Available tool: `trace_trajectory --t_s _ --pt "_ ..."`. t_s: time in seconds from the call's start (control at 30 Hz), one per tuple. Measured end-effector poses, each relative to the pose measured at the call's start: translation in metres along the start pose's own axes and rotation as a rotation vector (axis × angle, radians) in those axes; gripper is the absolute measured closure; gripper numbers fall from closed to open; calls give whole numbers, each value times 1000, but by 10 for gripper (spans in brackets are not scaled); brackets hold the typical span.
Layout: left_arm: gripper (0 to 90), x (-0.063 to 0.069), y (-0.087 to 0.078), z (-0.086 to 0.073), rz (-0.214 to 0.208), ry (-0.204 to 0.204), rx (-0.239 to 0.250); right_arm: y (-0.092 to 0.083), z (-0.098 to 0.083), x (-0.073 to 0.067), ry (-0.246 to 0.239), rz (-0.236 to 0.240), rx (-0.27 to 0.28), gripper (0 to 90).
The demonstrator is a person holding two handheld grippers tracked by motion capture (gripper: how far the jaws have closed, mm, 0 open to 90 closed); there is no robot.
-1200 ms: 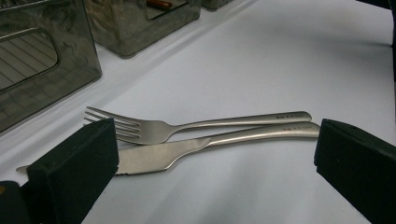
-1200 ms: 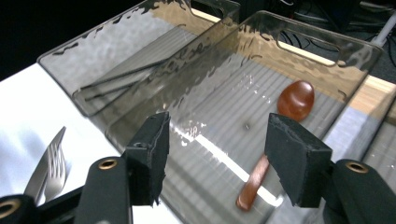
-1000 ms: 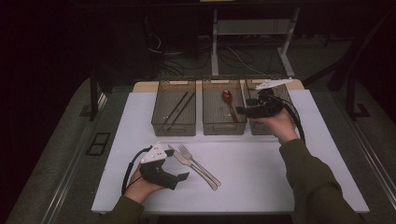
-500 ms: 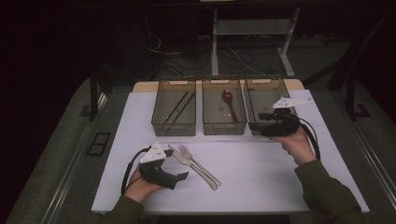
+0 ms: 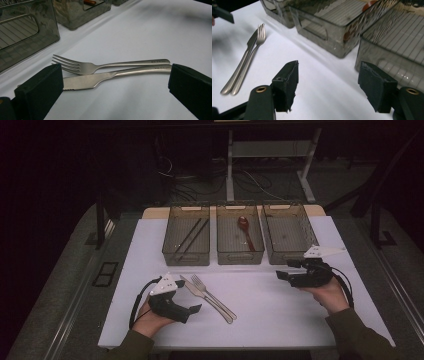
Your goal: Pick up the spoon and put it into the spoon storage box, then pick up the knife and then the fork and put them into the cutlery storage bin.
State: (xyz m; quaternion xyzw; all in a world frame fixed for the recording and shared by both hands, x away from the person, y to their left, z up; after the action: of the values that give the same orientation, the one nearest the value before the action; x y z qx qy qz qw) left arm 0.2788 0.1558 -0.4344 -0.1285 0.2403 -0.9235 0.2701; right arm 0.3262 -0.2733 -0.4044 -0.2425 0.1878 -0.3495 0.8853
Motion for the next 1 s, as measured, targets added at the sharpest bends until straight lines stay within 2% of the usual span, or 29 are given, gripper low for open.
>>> trace_trajectory --t_s 0.2,0.43,0.57,0.7,0.8,0.87,0.93,1.0 --pt "0 1 -1 0 2 3 -3 -7 -16 -7 -10 3 -16 317" --pt "1 1 -1 0 -4 5 -5 -11 -32 -13 0 6 -33 299" --pt "81 1 -1 1 -10 12 -13 -12 -38 -18 -10 8 -40 296" --pt "176 3 -2 3 -19 13 -20 -12 -45 -23 -8 0 -49 295" --pt "302 7 -2 6 -26 38 -27 -13 -50 -25 -13 2 -58 295" --pt "406 8 0 8 -14 63 -40 -14 -53 -26 -10 2 -59 295" --pt "514 5 4 11 -10 76 -48 -15 -55 -26 -9 3 -66 295" --pt "608 1 8 14 12 82 -74 -15 -56 -25 -2 4 -67 295"
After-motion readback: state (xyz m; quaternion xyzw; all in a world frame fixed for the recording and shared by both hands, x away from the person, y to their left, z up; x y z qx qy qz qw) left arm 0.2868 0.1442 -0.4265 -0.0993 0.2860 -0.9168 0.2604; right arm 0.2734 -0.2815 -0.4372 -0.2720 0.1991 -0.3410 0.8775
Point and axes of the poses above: each handheld gripper's, and its own axes: y roughly forward along the jaws, z roughly out of its top, x roughly to its right, the point moved 1 cm from there along y, roughly forward along the jaws
